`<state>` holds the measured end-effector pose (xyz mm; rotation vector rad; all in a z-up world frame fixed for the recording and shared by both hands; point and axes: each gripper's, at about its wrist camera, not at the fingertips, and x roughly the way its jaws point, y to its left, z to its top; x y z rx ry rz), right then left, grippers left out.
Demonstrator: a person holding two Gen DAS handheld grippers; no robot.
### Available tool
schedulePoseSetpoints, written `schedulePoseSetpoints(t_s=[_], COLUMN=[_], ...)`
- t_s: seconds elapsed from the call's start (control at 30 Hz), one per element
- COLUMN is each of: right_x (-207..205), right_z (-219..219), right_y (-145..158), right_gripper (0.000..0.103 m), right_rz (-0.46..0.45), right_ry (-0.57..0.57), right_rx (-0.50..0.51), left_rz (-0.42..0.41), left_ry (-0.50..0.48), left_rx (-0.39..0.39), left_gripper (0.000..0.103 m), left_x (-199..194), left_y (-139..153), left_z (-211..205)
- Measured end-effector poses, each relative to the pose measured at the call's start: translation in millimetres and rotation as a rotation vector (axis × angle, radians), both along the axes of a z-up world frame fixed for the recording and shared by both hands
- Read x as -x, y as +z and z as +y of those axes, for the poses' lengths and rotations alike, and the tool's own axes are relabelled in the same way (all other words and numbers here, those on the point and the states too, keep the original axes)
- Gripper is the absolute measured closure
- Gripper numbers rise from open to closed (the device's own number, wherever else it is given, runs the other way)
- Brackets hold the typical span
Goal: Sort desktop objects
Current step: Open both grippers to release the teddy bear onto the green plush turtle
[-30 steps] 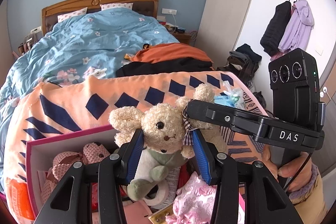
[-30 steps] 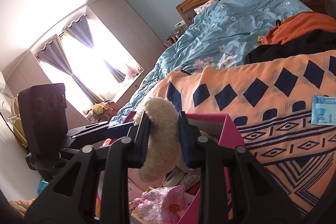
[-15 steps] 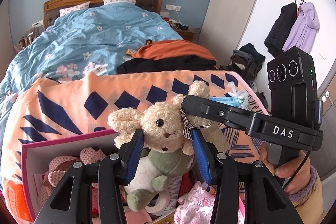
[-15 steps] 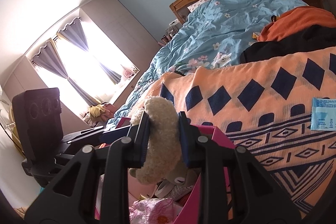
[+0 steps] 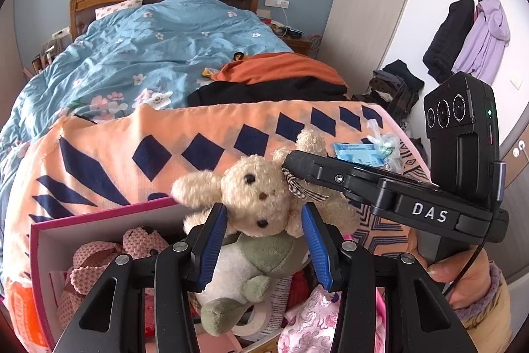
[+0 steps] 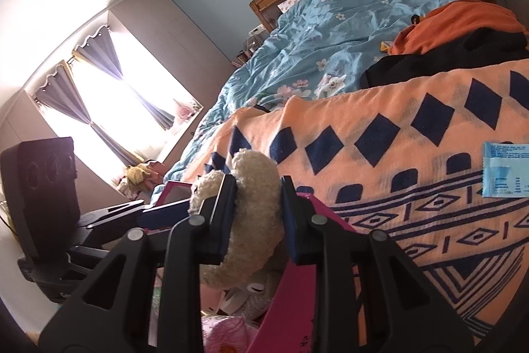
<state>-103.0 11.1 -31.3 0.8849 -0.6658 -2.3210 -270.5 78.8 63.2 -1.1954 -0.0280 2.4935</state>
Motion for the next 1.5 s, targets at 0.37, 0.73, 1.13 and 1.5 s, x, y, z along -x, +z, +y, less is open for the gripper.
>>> schedulePoseSetpoints(t_s=[0.37, 0.73, 1.13, 1.5], right_x=[-9, -21, -55, -186], right_z=[-8, -8, -8, -46], right_y=[13, 23, 38, 40], right_gripper=[0.070, 0.067, 0.067, 0.040], right_rz=[0.042, 0.085, 0.149, 0.327], right_ry=[-0.039, -0.068, -0.063, -0.033], right_rx=[-0.118, -0.173, -0.153, -0.290], left_rz=[0.010, 0.050, 0.098, 0.211], left_ry=[-0.007, 0.000, -0.001, 0.155], left_rx=[-0.004, -0.005, -0.028, 0.003], left_gripper=[0.051, 0.043, 0.030, 0.000], left_x=[-5, -17, -54, -149], left_y=[6, 12, 17, 8], left_z=[-5, -16, -21, -50])
